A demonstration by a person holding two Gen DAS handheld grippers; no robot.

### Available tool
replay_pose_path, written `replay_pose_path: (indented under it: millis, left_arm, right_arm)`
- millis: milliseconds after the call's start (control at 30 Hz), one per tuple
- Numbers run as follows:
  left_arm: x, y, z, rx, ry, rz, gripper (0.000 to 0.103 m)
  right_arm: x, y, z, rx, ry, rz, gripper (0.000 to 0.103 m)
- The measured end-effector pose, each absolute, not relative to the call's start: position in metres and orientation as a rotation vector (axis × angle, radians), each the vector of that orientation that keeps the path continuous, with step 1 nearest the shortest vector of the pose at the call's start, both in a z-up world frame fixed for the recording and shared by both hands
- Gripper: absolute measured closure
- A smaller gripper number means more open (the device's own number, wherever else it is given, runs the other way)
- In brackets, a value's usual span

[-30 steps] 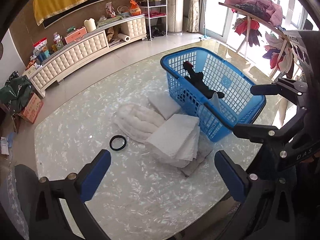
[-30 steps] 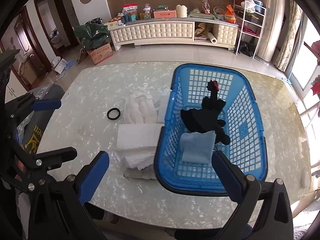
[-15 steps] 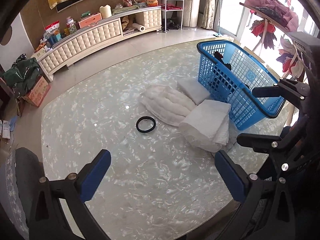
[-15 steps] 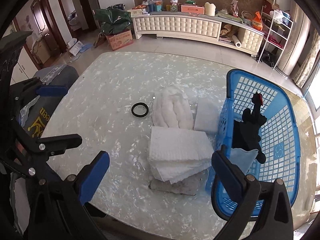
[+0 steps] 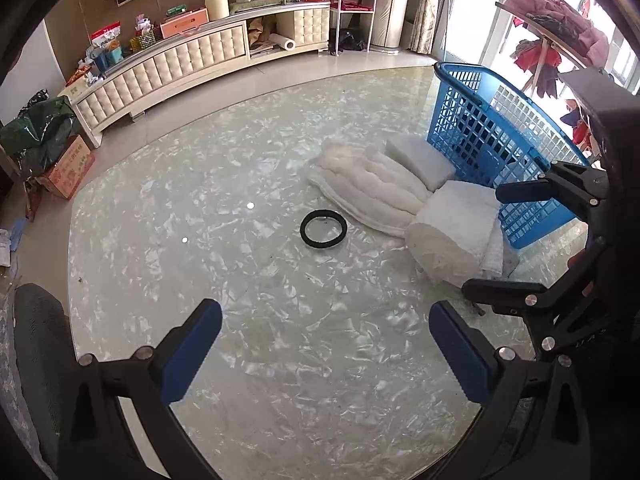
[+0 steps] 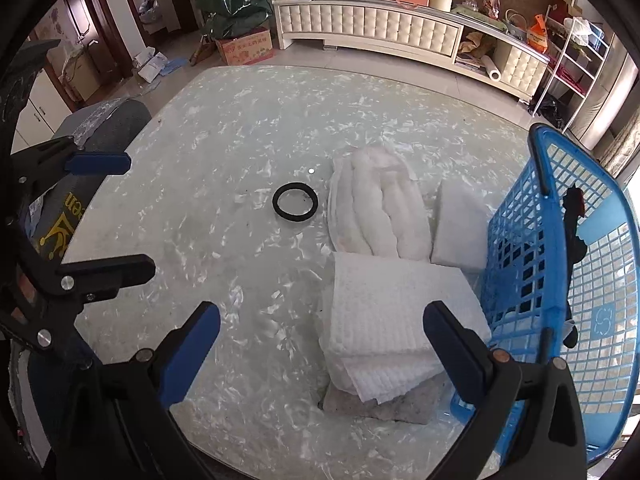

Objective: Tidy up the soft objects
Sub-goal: 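Withdraw both tools from the basket toward the white towels and black ring, then grasp the black rubber ring with the left gripper while the right gripper grasps the white towels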

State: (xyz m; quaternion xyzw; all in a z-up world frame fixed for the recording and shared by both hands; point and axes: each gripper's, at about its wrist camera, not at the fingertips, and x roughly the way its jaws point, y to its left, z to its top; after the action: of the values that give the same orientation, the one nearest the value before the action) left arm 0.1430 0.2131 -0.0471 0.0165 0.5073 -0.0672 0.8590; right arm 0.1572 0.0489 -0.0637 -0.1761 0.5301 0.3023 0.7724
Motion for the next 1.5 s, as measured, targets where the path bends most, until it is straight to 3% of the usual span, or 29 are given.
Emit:
replay_pose_path:
  millis: [300, 600, 767, 1067, 1200, 1333, 1400, 1500]
  left_arm:
    - [0.165, 0.231, -0.076, 0.034, 1.093, -0.153, 0.0]
    - [0.198, 0.227, -0.101, 0.07, 1.129, -0.196, 0.0]
    - [0.219, 0.227, -0.118, 0.058, 1.14, -0.212, 0.0]
    - [0.252, 0.222, -0.142, 0.087, 1.171, -0.256, 0.001]
    - [0.266, 0.219, -0.153, 0.114, 1.179, -0.256, 0.018]
    - [0.28, 0.211, -0.161, 0.154, 1.184, -0.241, 0.022]
    - [0.282, 0.208, -0.161, 0.162, 1.181, -0.267, 0.043]
    - [0.282, 0.203, -0.158, 0.173, 1.182, -0.287, 0.062]
  right_arm:
    - [0.171, 0.05, -0.099, -0.442, 1.194, 0.569, 0.002]
    - [0.186, 0.039, -0.125, -0.419, 1.251, 0.488, 0.011]
    - [0.186, 0.04, -0.132, -0.435, 1.261, 0.479, 0.011]
    - [0.184, 0.039, -0.137, -0.446, 1.264, 0.468, 0.026]
    - [0.182, 0.032, -0.136, -0.427, 1.256, 0.474, 0.032]
    - [0.182, 0.029, -0.139, -0.421, 1.247, 0.48, 0.034]
    - [0.182, 0.025, -0.139, -0.417, 1.247, 0.483, 0.037]
    - [0.181, 0.021, -0.137, -0.399, 1.244, 0.486, 0.042]
